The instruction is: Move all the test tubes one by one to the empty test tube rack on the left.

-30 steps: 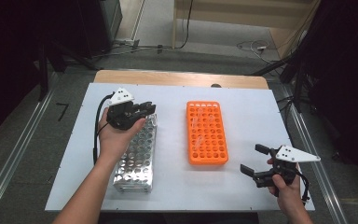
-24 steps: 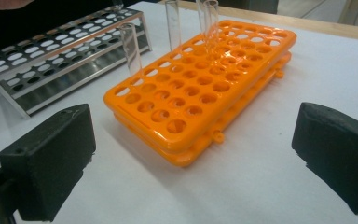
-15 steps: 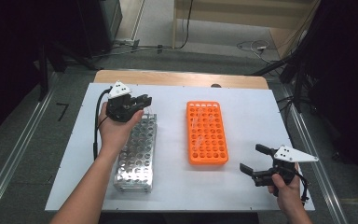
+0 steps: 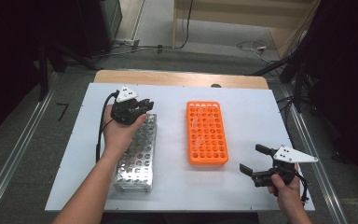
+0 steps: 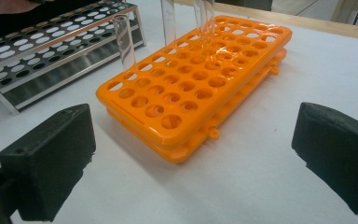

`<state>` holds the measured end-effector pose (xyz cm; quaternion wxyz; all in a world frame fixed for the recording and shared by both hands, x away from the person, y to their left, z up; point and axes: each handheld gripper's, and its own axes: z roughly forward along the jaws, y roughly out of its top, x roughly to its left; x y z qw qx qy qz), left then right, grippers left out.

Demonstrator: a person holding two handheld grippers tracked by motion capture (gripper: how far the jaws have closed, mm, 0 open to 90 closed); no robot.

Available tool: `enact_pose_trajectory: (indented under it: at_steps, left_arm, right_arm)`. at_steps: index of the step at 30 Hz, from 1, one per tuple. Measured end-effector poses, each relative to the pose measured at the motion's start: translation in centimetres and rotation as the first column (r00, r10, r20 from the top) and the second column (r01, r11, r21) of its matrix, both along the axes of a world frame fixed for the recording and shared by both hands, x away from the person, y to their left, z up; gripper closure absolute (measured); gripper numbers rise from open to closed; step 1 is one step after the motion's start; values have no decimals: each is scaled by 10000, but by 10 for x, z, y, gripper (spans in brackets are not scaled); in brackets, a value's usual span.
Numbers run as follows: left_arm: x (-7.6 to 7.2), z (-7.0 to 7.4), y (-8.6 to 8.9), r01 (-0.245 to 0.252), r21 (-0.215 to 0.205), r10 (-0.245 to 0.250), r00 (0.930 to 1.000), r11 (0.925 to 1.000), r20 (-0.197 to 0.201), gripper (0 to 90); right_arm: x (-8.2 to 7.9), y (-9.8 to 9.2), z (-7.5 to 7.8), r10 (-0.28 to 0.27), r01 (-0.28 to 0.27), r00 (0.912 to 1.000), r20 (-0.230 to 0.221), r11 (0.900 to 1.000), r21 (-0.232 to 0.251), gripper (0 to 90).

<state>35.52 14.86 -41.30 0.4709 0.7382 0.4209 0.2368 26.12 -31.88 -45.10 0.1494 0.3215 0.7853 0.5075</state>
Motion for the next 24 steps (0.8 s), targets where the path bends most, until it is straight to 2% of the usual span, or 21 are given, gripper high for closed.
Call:
enact_pose_trajectory:
  at_steps: [11,24]
  left_arm:
    - [2,-10,-4,-18,128,21,9997,9999,-261,759]
    - [6,-16,-7,35,554,23,9946,9985,-1034,756]
  right_arm:
    - [0,2,-1,42,-42,10000,-6,10000,-47,0]
    - [0,2,-1,68,-68,10000,18,9999,-75,0]
